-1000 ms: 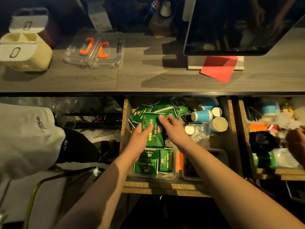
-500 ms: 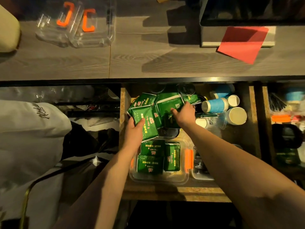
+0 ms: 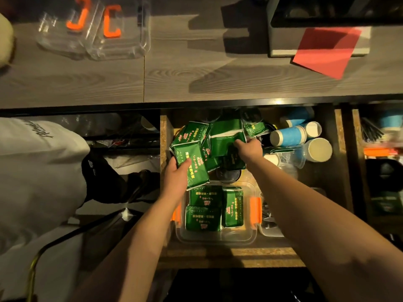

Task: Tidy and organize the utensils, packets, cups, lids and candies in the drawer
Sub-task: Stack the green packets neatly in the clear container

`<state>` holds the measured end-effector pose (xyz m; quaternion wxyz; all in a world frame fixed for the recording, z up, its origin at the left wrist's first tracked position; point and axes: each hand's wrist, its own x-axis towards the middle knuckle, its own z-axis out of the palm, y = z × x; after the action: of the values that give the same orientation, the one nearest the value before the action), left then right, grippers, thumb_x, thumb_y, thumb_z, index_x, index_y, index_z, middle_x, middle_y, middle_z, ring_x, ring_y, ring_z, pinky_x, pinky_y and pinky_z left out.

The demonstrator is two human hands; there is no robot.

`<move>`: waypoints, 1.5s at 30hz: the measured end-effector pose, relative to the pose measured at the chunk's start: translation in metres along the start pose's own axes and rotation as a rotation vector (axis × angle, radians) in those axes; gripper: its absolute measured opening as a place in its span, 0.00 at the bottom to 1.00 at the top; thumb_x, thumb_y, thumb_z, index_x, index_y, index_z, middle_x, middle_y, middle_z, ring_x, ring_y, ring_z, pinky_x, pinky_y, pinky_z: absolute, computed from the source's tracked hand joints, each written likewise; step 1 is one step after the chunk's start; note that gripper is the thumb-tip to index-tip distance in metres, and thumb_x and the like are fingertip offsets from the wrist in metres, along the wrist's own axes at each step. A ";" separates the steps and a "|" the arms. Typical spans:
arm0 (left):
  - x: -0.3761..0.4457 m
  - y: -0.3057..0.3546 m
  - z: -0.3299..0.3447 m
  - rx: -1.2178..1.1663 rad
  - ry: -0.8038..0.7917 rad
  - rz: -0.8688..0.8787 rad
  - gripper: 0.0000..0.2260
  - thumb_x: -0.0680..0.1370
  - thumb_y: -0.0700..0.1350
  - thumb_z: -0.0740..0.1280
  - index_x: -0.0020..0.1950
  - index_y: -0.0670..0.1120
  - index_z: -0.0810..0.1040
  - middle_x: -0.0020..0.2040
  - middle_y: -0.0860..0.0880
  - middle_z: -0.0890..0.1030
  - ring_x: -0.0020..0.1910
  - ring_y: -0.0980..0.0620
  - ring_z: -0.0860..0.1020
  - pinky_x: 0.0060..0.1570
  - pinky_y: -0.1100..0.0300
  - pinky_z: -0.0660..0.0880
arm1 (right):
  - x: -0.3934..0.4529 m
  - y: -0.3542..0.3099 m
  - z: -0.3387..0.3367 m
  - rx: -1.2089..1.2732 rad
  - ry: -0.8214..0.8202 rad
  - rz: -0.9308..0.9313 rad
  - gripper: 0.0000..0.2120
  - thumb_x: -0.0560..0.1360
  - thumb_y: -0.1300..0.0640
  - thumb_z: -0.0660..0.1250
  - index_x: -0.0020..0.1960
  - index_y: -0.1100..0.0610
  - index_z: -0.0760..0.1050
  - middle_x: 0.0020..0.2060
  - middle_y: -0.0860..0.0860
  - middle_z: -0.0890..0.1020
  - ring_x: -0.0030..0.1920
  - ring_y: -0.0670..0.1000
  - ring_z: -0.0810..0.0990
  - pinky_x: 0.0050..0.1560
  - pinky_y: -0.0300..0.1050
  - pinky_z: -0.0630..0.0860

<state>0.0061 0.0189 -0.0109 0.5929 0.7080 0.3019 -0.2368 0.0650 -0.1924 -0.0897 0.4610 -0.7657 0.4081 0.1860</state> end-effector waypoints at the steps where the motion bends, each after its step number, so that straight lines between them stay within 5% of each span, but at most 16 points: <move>1: -0.003 0.002 0.000 -0.002 0.017 -0.003 0.29 0.78 0.58 0.65 0.78 0.50 0.66 0.76 0.50 0.69 0.75 0.47 0.67 0.74 0.44 0.62 | -0.004 0.001 -0.003 0.029 0.009 -0.011 0.13 0.75 0.54 0.68 0.53 0.62 0.77 0.44 0.57 0.80 0.44 0.55 0.78 0.42 0.46 0.72; 4: -0.001 -0.003 0.000 -0.050 -0.024 -0.044 0.28 0.83 0.50 0.63 0.80 0.45 0.59 0.75 0.52 0.65 0.75 0.51 0.63 0.71 0.53 0.59 | -0.016 0.004 -0.011 0.237 0.016 -0.009 0.05 0.74 0.59 0.68 0.47 0.58 0.74 0.39 0.53 0.79 0.42 0.54 0.79 0.45 0.53 0.79; 7: -0.001 -0.001 0.000 -0.039 -0.013 -0.047 0.28 0.75 0.58 0.67 0.74 0.51 0.70 0.72 0.54 0.72 0.72 0.48 0.70 0.72 0.46 0.64 | -0.039 0.007 -0.022 0.448 -0.001 -0.006 0.04 0.75 0.63 0.66 0.50 0.59 0.76 0.38 0.51 0.79 0.38 0.48 0.78 0.38 0.42 0.79; 11: -0.002 0.002 0.000 -0.071 0.023 -0.049 0.02 0.79 0.51 0.66 0.51 0.58 0.77 0.51 0.59 0.80 0.54 0.55 0.77 0.63 0.51 0.71 | -0.060 0.011 -0.045 0.644 0.020 0.023 0.07 0.76 0.61 0.66 0.53 0.60 0.78 0.43 0.53 0.82 0.44 0.50 0.80 0.42 0.43 0.79; 15: -0.006 0.005 0.005 -0.008 0.028 -0.038 0.15 0.76 0.55 0.66 0.61 0.51 0.76 0.58 0.55 0.81 0.60 0.52 0.77 0.66 0.47 0.71 | -0.090 0.006 -0.076 0.657 -0.044 -0.039 0.06 0.77 0.63 0.62 0.44 0.56 0.76 0.39 0.51 0.80 0.42 0.49 0.78 0.44 0.44 0.77; 18: -0.015 0.014 0.010 -0.018 0.006 -0.066 0.33 0.75 0.58 0.66 0.77 0.50 0.65 0.75 0.53 0.69 0.72 0.48 0.68 0.72 0.45 0.64 | -0.104 0.002 -0.094 0.719 -0.223 -0.061 0.04 0.72 0.61 0.65 0.46 0.59 0.74 0.41 0.55 0.77 0.44 0.52 0.76 0.47 0.48 0.71; 21: -0.025 0.026 0.017 -0.028 -0.009 -0.067 0.31 0.81 0.51 0.63 0.82 0.47 0.56 0.79 0.49 0.61 0.78 0.46 0.61 0.74 0.47 0.60 | -0.112 -0.007 -0.111 0.805 -0.469 -0.023 0.23 0.61 0.56 0.69 0.54 0.61 0.73 0.45 0.59 0.75 0.47 0.57 0.75 0.50 0.51 0.72; 24: -0.029 0.032 0.026 -0.099 -0.028 -0.127 0.24 0.82 0.52 0.63 0.78 0.51 0.64 0.73 0.45 0.72 0.68 0.42 0.74 0.66 0.45 0.73 | -0.114 -0.016 -0.123 0.694 -0.598 -0.073 0.21 0.63 0.54 0.70 0.53 0.63 0.76 0.43 0.57 0.80 0.44 0.56 0.79 0.47 0.48 0.77; 26: -0.022 0.022 0.032 -0.162 -0.083 -0.196 0.22 0.81 0.54 0.63 0.75 0.52 0.69 0.68 0.42 0.77 0.64 0.38 0.78 0.63 0.39 0.75 | -0.111 -0.020 -0.124 0.530 -0.510 -0.149 0.23 0.64 0.51 0.76 0.51 0.65 0.76 0.43 0.61 0.78 0.43 0.58 0.76 0.47 0.52 0.73; 30: -0.059 0.053 0.047 -0.139 -0.117 -0.110 0.30 0.83 0.48 0.61 0.82 0.51 0.53 0.81 0.49 0.57 0.80 0.46 0.56 0.77 0.42 0.54 | -0.115 -0.031 -0.125 0.224 -0.242 -0.422 0.04 0.77 0.57 0.68 0.50 0.53 0.82 0.44 0.50 0.85 0.46 0.50 0.84 0.48 0.48 0.79; 33: -0.062 0.047 0.053 -0.212 -0.107 -0.074 0.30 0.82 0.54 0.61 0.82 0.52 0.53 0.82 0.52 0.54 0.80 0.49 0.53 0.77 0.45 0.51 | -0.135 -0.045 -0.123 -0.087 -0.119 -0.587 0.08 0.79 0.53 0.66 0.55 0.55 0.80 0.45 0.50 0.84 0.46 0.51 0.83 0.44 0.47 0.80; 35: -0.068 0.048 0.059 -0.250 -0.126 -0.055 0.37 0.75 0.69 0.63 0.80 0.55 0.60 0.79 0.52 0.63 0.78 0.49 0.60 0.77 0.44 0.55 | -0.151 -0.052 -0.114 -0.268 -0.043 -0.702 0.15 0.79 0.50 0.66 0.61 0.56 0.78 0.50 0.51 0.83 0.51 0.51 0.81 0.50 0.49 0.79; 38: -0.073 0.048 0.065 -0.294 -0.120 -0.059 0.42 0.68 0.72 0.64 0.78 0.55 0.63 0.75 0.47 0.70 0.73 0.48 0.69 0.73 0.42 0.65 | -0.173 -0.053 -0.100 -0.290 -0.171 -0.786 0.25 0.79 0.40 0.61 0.66 0.57 0.76 0.50 0.49 0.77 0.52 0.48 0.76 0.53 0.45 0.73; 41: -0.070 0.048 0.064 -0.356 -0.157 -0.060 0.35 0.73 0.72 0.60 0.73 0.52 0.72 0.68 0.46 0.78 0.67 0.49 0.76 0.68 0.45 0.72 | -0.171 -0.043 -0.096 -0.222 -0.144 -0.798 0.19 0.81 0.45 0.58 0.54 0.57 0.81 0.45 0.50 0.78 0.48 0.50 0.75 0.53 0.51 0.73; 43: -0.070 0.051 0.063 -0.348 -0.174 -0.055 0.35 0.75 0.72 0.61 0.76 0.53 0.68 0.70 0.53 0.76 0.69 0.57 0.72 0.71 0.53 0.65 | -0.163 -0.036 -0.095 -0.256 -0.047 -0.792 0.11 0.79 0.51 0.66 0.55 0.57 0.80 0.50 0.51 0.78 0.54 0.51 0.74 0.59 0.51 0.72; 45: -0.069 0.053 0.065 -0.320 -0.124 -0.039 0.33 0.79 0.64 0.62 0.80 0.54 0.59 0.77 0.56 0.65 0.75 0.57 0.63 0.72 0.57 0.57 | -0.158 -0.029 -0.094 -0.236 -0.041 -0.701 0.18 0.75 0.52 0.71 0.63 0.55 0.74 0.56 0.49 0.76 0.59 0.50 0.73 0.60 0.45 0.72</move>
<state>-0.0035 -0.0609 0.0621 0.7109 0.5826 0.3124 -0.2402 -0.0151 -0.1950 0.0782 0.4132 -0.9031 0.0874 0.0777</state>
